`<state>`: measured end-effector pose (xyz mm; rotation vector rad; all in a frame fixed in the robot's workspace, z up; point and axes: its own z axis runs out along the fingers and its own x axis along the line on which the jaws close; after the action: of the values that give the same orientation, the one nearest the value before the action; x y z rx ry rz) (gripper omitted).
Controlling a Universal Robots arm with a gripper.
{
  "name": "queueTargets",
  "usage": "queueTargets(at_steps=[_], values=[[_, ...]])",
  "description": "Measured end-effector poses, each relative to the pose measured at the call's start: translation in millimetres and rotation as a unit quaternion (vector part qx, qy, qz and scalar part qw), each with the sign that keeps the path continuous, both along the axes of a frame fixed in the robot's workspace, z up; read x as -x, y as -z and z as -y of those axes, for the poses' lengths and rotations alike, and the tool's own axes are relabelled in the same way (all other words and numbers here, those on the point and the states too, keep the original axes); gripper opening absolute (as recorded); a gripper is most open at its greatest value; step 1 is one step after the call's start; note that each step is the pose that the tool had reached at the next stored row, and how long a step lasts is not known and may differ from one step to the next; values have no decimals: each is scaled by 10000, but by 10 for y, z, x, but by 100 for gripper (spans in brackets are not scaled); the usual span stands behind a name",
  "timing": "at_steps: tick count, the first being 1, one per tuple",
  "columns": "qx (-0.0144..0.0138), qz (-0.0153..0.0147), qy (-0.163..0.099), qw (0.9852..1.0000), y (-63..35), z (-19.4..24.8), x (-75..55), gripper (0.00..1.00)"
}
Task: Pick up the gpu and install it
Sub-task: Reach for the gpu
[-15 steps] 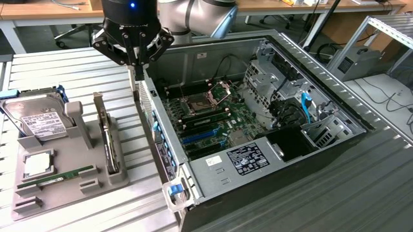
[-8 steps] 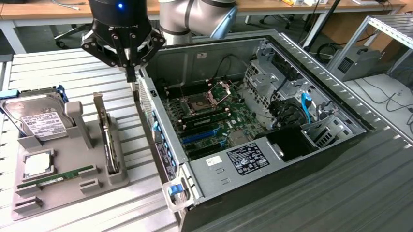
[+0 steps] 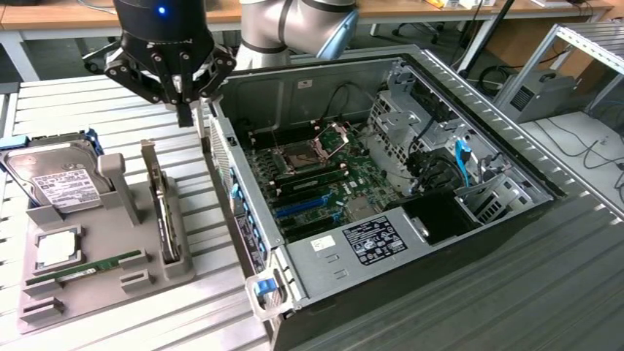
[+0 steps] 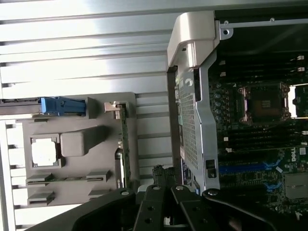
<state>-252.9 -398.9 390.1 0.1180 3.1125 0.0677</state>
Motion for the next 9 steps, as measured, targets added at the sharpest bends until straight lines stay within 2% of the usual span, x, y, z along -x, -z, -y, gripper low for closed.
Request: queueTargets(at_steps=[9], values=[[0,0,0,10000,13,0,139,11]])
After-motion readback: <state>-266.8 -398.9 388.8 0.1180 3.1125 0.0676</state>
